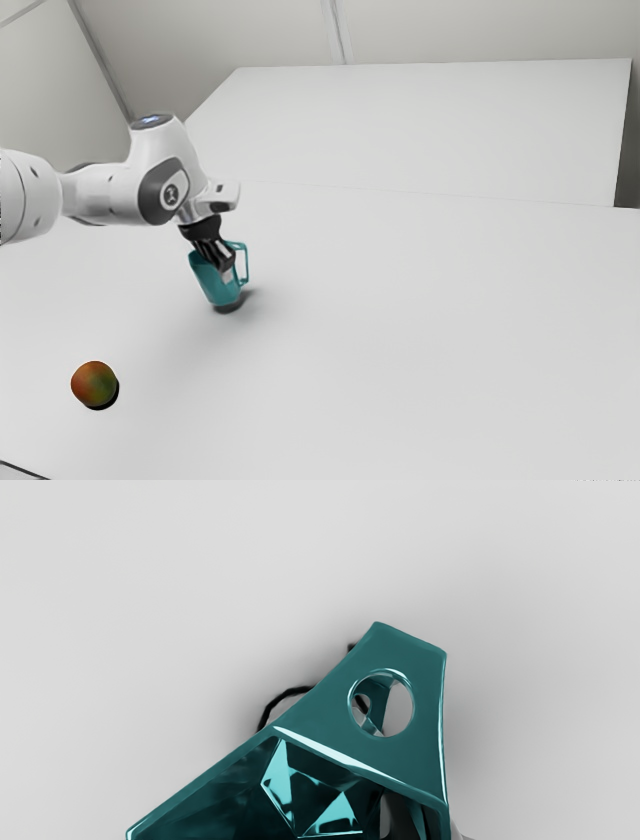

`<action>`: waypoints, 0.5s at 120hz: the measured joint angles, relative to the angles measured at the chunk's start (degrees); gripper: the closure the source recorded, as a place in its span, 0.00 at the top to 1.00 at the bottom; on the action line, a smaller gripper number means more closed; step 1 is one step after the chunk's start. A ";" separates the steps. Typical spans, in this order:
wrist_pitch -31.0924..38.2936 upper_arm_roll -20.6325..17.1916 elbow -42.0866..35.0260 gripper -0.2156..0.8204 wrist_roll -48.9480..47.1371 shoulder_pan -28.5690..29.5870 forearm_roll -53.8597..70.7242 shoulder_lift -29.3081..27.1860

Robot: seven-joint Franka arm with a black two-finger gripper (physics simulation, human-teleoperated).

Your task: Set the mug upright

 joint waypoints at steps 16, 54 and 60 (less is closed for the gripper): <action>1.74 -0.04 -0.44 0.05 -2.35 -0.06 -0.31 1.52; 2.74 -0.44 -0.58 0.49 -6.09 -0.43 -1.24 0.89; 2.35 -0.58 -0.33 0.56 -6.48 -0.46 -1.63 -0.06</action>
